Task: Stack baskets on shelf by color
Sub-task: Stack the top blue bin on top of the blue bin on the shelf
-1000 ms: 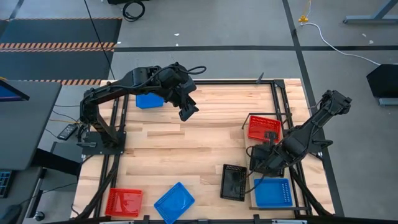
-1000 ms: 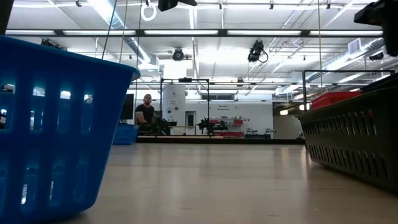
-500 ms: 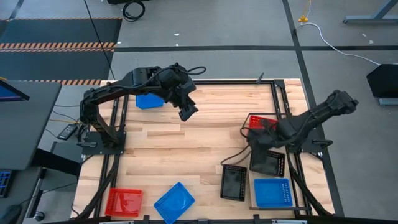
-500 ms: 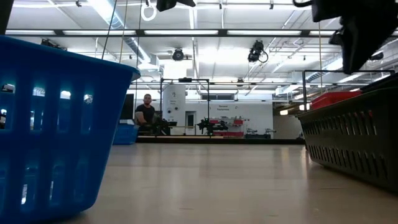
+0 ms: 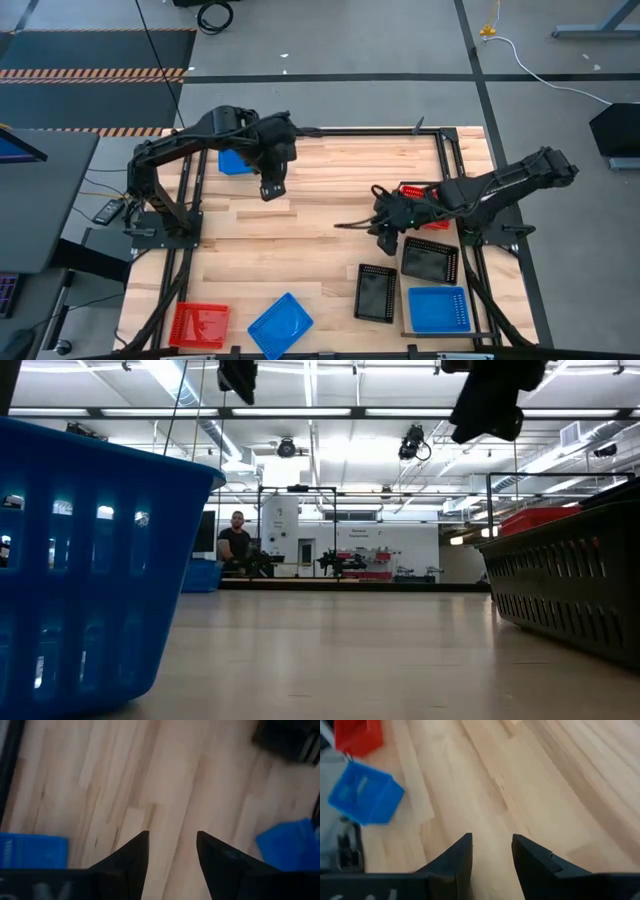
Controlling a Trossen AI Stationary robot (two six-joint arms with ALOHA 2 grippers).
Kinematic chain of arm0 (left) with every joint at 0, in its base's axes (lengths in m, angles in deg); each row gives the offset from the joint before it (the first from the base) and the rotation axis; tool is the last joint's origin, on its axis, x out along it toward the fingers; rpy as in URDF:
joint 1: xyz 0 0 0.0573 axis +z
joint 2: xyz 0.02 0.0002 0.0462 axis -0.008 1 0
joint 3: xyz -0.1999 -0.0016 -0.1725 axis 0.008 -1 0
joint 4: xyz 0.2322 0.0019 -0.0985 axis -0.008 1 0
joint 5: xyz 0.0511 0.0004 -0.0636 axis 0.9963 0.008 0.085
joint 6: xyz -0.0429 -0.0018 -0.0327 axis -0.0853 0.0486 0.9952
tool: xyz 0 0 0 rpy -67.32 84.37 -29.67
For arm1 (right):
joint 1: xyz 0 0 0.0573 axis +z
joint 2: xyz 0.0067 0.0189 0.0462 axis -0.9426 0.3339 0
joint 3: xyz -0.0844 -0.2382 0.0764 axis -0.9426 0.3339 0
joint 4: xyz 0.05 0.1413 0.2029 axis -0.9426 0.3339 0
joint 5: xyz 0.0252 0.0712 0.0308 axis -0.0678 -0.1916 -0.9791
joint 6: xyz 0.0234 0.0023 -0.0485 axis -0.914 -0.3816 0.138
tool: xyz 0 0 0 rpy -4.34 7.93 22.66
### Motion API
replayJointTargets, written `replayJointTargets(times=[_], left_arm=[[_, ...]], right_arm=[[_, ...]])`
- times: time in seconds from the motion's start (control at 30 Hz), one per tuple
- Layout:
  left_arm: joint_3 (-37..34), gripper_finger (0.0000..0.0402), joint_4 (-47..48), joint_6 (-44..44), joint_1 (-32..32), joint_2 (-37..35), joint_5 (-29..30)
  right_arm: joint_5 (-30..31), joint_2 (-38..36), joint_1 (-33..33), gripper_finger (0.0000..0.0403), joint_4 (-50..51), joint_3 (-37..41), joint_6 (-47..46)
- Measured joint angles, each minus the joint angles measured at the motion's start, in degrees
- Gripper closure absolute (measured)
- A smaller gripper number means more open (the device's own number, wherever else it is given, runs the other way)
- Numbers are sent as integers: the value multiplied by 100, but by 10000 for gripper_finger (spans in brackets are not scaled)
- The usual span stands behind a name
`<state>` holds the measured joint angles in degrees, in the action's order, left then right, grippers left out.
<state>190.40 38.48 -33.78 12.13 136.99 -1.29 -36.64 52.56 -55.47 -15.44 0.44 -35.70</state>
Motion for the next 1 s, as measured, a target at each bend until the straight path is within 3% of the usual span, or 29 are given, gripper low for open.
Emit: replayJointTargets(times=[0.2, 0.33, 0.43, 0.63, 0.8, 1.0], left_arm=[[-1218, 230, -178, -595, 389, -353, 80], [-2357, 230, -927, -694, 1020, -592, -704], [-2926, 230, -1226, -513, 1484, -713, -766], [-3313, 230, -1392, -1029, 2306, -698, 238], [-3743, 230, -1615, -1478, 2699, -529, 305], [-4629, 230, -1921, -2044, 2875, -315, 883]], right_arm=[[-36, 2, -131, 260, -44, 2, -979], [306, 2, -193, 260, -53, 2, -1649], [709, 2, -307, 260, -151, 2, -2381], [1183, 4, -495, 260, -718, 2, -2758], [1254, 4, -696, 260, -1086, 2, -2660], [1252, 4, -918, 260, -1115, 2, -2853]])
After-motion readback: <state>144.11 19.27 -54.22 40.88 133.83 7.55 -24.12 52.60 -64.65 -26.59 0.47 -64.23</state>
